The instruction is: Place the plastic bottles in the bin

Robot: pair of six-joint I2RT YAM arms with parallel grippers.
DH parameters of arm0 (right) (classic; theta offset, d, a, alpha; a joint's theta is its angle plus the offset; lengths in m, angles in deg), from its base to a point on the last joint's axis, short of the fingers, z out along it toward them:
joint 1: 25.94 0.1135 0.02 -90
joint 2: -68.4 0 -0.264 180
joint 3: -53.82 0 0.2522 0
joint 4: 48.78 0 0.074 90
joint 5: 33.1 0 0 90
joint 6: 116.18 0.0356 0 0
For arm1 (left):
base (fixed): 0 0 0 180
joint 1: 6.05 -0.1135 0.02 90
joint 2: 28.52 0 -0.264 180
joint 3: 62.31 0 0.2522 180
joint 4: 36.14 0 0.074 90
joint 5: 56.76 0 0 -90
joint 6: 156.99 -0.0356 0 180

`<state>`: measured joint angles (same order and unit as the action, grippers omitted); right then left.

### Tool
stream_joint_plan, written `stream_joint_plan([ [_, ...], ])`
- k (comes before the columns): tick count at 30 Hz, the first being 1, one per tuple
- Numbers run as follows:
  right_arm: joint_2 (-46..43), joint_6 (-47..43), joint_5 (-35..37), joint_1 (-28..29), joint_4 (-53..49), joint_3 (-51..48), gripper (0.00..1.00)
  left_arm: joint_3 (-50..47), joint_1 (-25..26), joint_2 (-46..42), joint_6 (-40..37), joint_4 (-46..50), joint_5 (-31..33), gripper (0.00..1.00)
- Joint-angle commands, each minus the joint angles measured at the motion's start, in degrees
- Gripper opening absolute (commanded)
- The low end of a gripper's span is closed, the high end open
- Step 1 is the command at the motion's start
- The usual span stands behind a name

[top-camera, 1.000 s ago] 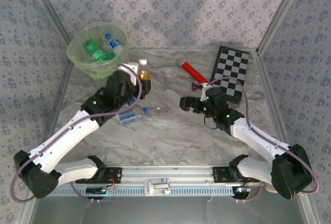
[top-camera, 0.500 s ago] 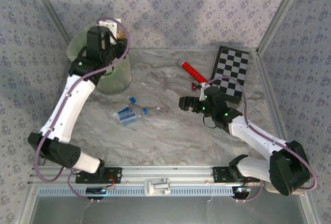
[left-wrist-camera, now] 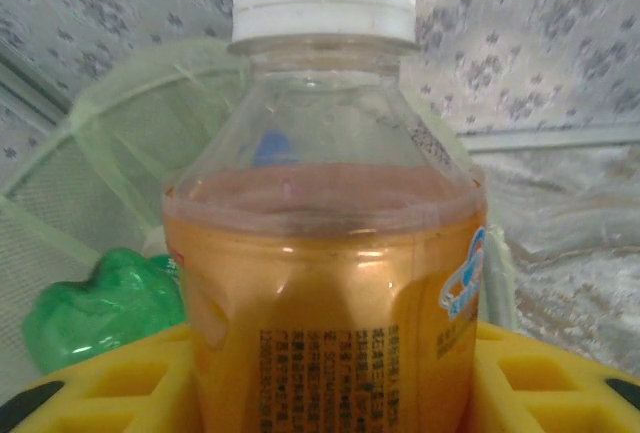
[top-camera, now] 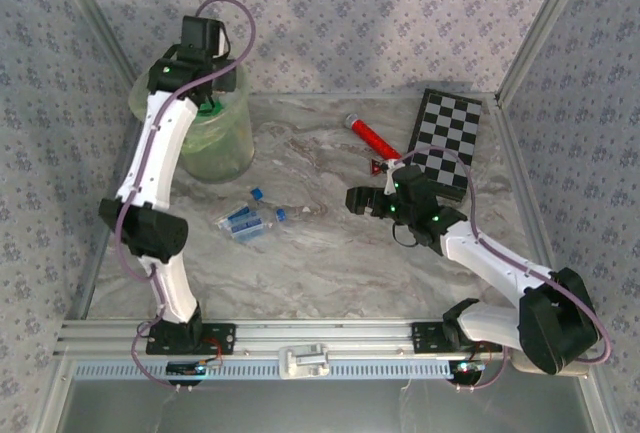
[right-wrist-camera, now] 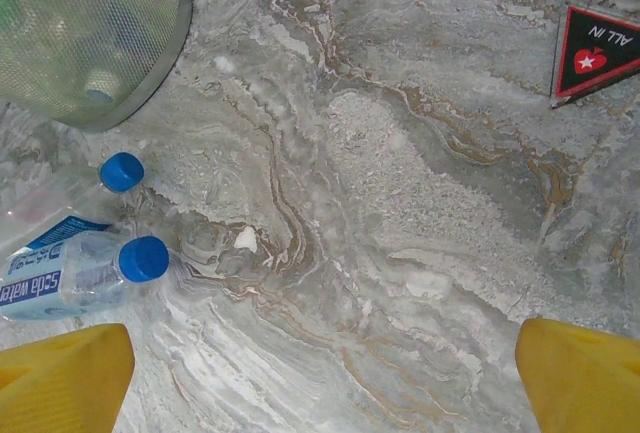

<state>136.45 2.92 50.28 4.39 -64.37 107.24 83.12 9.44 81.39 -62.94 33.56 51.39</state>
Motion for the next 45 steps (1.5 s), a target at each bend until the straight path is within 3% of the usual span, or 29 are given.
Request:
stream_joint_plan([
  [1, 0.22, -1.33, 1.01, -0.36, -1.18, 2.21, 1.00, 5.68, -0.15, 3.06, -0.83, 7.85, 1.78, 0.51],
  [7, 0.67, -0.82, 0.43, -0.42, -0.92, 2.23, 1.00, 6.82, -0.44, 4.26, -0.29, 9.18, 1.54, 0.56],
  [8, 0.76, -0.80, 0.38, -0.37, -0.81, 2.28, 1.00, 6.79, -0.46, 4.09, -0.15, 9.33, 1.44, 0.61],
  [12, 1.46, -0.92, -0.23, -0.32, -0.51, 3.11, 1.00, 6.79, -0.46, 1.65, 1.39, 9.41, 1.42, 0.99],
  [18, 3.24, -1.59, -0.50, -0.19, -0.44, 4.72, 1.00, -1.89, 0.82, -9.41, 2.32, 1.08, -0.87, 1.00],
  [23, 5.17, -1.60, -1.13, -0.21, 0.52, 5.51, 1.00, -24.53, 2.70, -24.85, 4.05, -15.90, -7.03, 1.00],
  [26, 6.49, -1.59, -1.68, -0.24, 1.48, 5.81, 1.00, -40.98, 2.88, -35.31, 7.72, -28.18, -14.35, 1.00],
  [31, 7.93, -1.19, -2.12, -0.22, 5.62, 4.91, 1.00, -63.15, 3.78, -47.73, 13.71, -40.66, -22.47, 1.00],
  [38, 11.68, 0.00, -4.16, -0.30, 9.24, 5.61, 1.00, -84.65, 6.04, -57.65, 20.33, -46.05, -20.53, 1.00],
  [45, 16.27, 2.44, -6.98, -0.27, 10.51, 6.79, 1.00, -90.96, 6.66, -55.84, 21.57, -43.09, -17.12, 1.00],
])
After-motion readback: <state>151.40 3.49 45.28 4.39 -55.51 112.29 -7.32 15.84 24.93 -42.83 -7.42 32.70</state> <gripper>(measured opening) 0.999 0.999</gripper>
